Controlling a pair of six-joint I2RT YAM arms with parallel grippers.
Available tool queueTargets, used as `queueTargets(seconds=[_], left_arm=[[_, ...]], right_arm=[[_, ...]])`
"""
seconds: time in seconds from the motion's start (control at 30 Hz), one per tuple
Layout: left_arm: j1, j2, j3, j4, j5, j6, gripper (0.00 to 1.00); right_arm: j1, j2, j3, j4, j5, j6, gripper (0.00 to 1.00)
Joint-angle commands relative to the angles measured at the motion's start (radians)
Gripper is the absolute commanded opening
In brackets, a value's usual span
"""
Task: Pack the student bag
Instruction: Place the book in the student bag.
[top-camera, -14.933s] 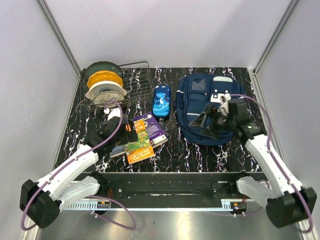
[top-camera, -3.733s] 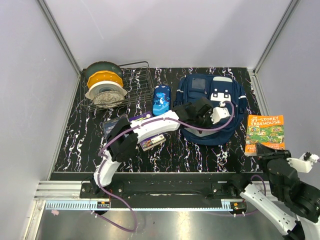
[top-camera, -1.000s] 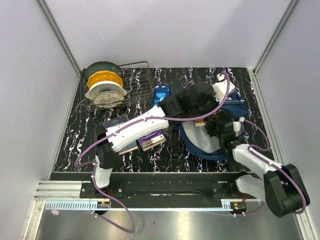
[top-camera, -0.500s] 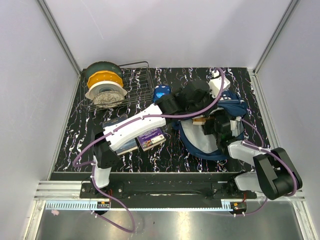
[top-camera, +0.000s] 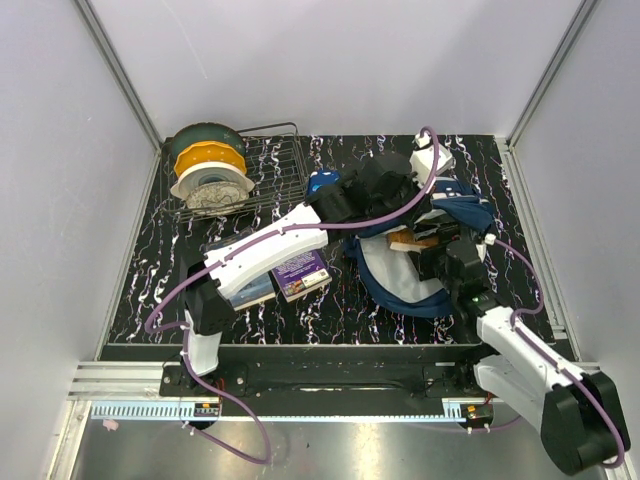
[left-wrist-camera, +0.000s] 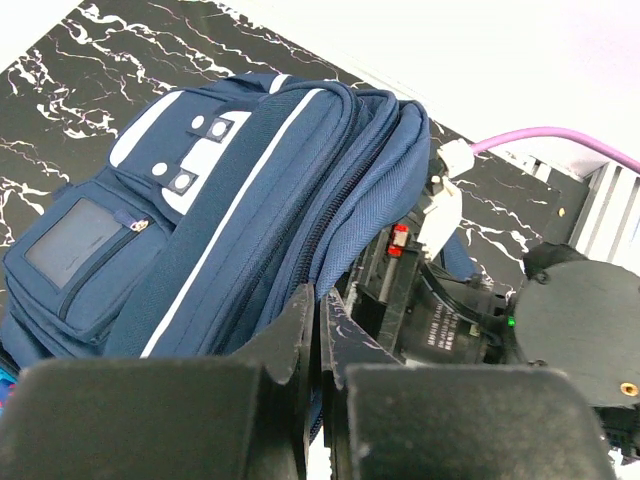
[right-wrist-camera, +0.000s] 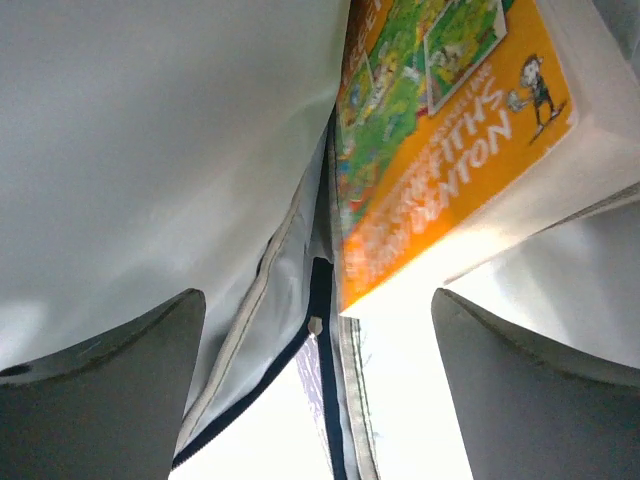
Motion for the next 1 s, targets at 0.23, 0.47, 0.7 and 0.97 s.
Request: queueTargets(seconds=[0.23, 0.47, 0.7, 0.97], left_arm=[[0.019, -0.064, 0.018, 0.137, 0.014, -0.03, 0.0], [0.073, -0.028, 0.014, 0.112, 0.05, -0.057, 0.0], [0.145, 0.057, 0.05, 0.117, 0.126, -0.091, 0.0], [0.159, 0.094, 0.017, 0.089, 0.253, -0.136, 0.45]], right_arm=[[-0.005, -0.003, 0.03, -0.054, -0.058, -0.019, 1.0], [0.009, -0.21, 0.156, -0.414, -0.117, -0.297, 0.97], [0.008, -0.619, 0.26, -0.912, -0.034, -0.427, 0.99], [0.009, -0.725, 0.349, -1.012, 0.038, -0.392, 0.98]])
